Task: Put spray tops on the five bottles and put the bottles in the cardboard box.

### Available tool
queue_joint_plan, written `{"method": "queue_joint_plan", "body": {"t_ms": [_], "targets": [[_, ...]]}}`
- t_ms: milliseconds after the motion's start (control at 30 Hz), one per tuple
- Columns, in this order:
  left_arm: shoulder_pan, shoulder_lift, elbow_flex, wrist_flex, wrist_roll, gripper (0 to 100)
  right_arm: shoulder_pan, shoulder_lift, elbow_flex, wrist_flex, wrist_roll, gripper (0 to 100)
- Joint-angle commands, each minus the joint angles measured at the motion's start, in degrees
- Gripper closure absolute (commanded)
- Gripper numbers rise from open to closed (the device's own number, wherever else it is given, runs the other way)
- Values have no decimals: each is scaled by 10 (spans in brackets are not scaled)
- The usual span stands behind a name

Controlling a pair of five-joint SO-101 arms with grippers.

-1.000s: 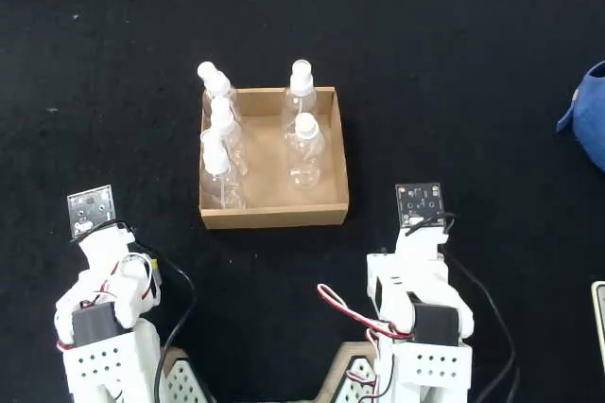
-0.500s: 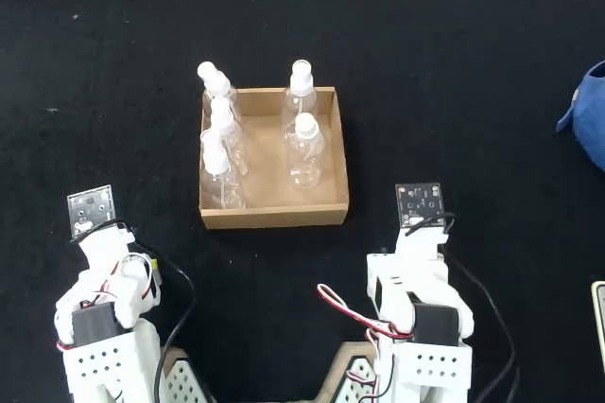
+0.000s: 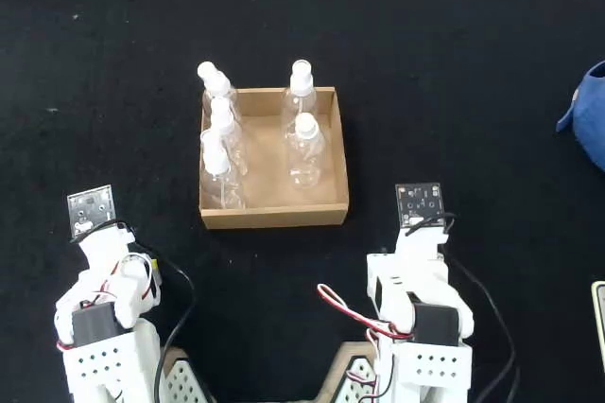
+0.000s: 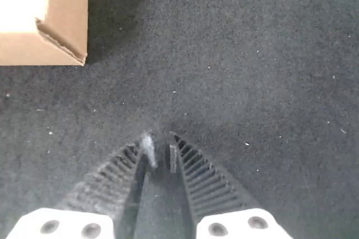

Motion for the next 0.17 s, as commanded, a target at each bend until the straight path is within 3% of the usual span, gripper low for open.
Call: {"method": "queue_joint_plan", "body": {"t_ms": [0, 133], "targets": [[3, 2, 11, -5, -1, 970, 16, -55, -3, 4, -3, 987], [3, 2, 11, -5, -1, 970, 16, -55, -3, 4, -3, 987]]}}
